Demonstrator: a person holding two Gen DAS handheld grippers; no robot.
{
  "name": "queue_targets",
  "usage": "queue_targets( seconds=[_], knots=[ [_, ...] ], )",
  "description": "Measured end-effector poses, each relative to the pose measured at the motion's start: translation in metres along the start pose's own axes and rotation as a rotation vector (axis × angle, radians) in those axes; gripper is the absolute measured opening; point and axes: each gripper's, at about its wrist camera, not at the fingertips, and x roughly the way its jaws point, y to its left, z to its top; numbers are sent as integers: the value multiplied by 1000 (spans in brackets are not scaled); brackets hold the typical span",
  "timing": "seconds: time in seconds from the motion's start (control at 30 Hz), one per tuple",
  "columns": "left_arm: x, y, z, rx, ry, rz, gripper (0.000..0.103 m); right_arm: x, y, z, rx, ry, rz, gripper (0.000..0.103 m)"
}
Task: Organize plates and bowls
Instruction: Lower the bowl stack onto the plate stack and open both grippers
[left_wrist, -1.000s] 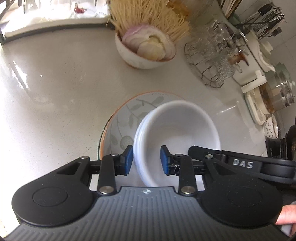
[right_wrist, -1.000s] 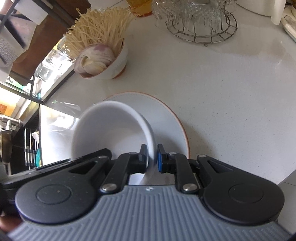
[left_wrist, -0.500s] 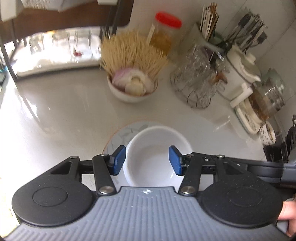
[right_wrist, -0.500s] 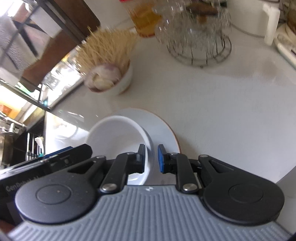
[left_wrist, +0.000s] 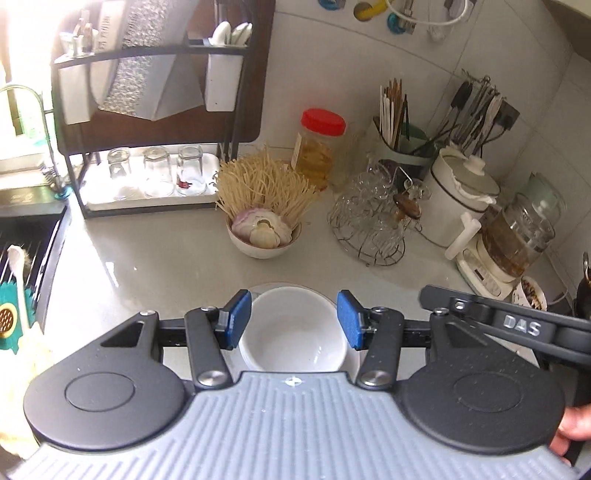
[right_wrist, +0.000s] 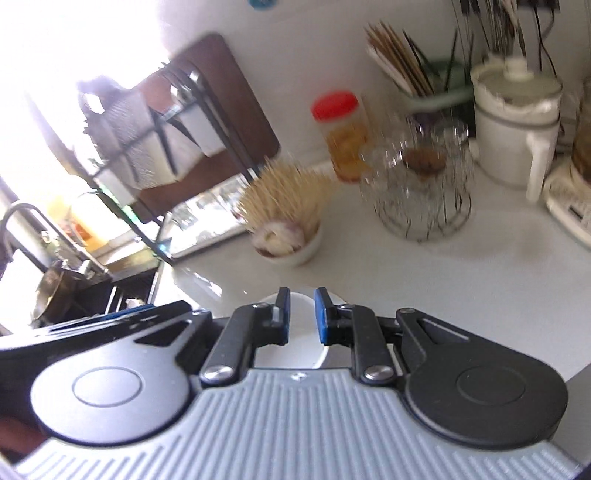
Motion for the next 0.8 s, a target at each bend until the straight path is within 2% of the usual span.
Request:
queue_targets(
  seconds=[0.23,0.4,0.8],
  knots=[
    [-37,-18,-29,7,-67,33,57,-31,-5,-20,-49,-34,8,18],
    [-60,-28,-49,-8,-95,41,57,-61,-11,-33,-92,-91,-5,18],
    [-114,-61,-101,5,-88,65,57,-128,-19,-69,-166,-170,12,18]
  ],
)
